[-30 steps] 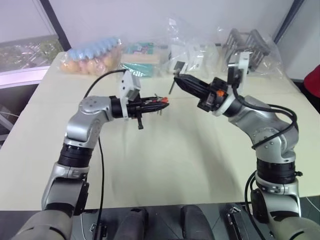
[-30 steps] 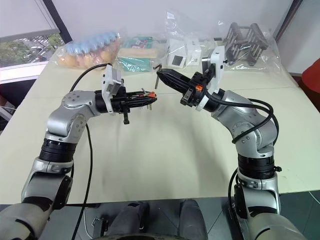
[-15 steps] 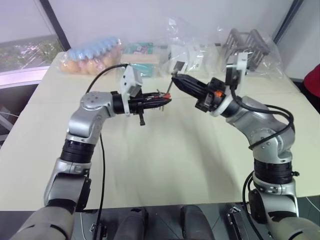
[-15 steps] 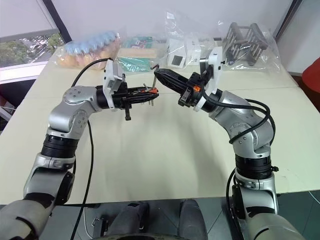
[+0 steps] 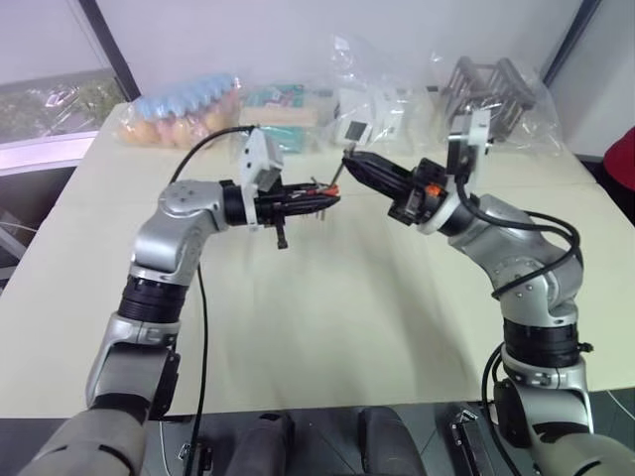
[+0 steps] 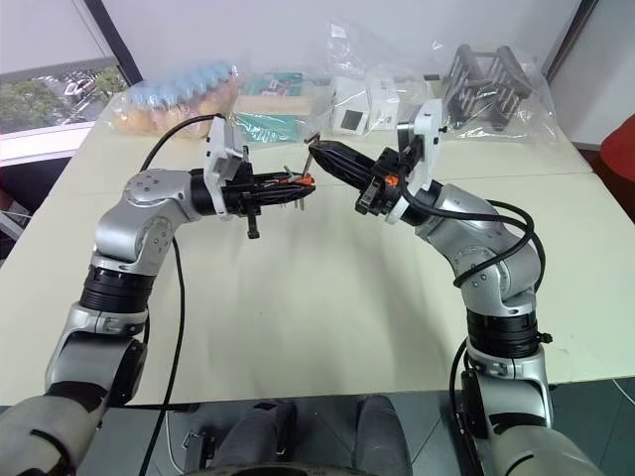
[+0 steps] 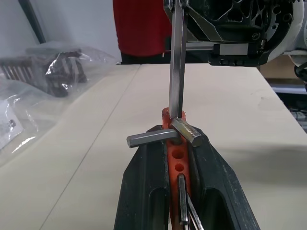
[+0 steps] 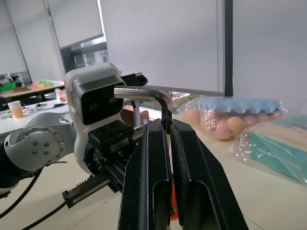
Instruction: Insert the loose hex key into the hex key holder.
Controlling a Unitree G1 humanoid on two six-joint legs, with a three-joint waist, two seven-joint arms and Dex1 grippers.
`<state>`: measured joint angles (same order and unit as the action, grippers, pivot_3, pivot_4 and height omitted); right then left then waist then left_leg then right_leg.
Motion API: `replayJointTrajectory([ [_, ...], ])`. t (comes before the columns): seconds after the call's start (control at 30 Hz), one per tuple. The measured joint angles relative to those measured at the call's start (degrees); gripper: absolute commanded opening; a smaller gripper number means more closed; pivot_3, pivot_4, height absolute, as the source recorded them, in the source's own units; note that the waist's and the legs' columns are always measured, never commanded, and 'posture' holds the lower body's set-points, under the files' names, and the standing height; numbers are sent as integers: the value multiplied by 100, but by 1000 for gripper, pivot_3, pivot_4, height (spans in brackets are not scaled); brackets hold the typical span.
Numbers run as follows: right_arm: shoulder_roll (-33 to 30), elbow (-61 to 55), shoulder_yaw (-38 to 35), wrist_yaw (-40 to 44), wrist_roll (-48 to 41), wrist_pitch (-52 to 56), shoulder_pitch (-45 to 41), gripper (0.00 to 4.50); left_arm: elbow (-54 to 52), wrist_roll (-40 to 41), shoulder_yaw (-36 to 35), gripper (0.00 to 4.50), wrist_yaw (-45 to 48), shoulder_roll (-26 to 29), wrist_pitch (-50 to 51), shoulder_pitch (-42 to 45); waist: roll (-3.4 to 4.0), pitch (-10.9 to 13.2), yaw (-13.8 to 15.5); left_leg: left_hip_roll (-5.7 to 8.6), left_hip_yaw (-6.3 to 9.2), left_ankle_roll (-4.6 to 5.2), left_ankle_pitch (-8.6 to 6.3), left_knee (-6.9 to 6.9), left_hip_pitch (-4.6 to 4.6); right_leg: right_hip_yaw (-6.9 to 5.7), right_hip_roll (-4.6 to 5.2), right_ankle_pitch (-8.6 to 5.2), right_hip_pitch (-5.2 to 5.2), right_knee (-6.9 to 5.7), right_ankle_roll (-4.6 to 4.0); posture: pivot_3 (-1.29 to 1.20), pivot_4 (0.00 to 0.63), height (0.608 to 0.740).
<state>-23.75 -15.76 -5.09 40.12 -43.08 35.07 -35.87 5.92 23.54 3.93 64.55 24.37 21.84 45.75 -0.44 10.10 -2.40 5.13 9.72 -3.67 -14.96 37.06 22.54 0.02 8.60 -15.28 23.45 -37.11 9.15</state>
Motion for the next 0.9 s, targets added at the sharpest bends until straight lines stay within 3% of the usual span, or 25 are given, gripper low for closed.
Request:
replayJointTrajectory([
  [0.9, -185, 252, 36, 478, 280, -243, -8, 39, -48, -7, -4, 0, -53, 33, 18, -70, 0, 0, 1, 0, 0, 0, 0, 0, 0, 0, 0, 0, 0, 1, 0, 0, 150, 740],
])
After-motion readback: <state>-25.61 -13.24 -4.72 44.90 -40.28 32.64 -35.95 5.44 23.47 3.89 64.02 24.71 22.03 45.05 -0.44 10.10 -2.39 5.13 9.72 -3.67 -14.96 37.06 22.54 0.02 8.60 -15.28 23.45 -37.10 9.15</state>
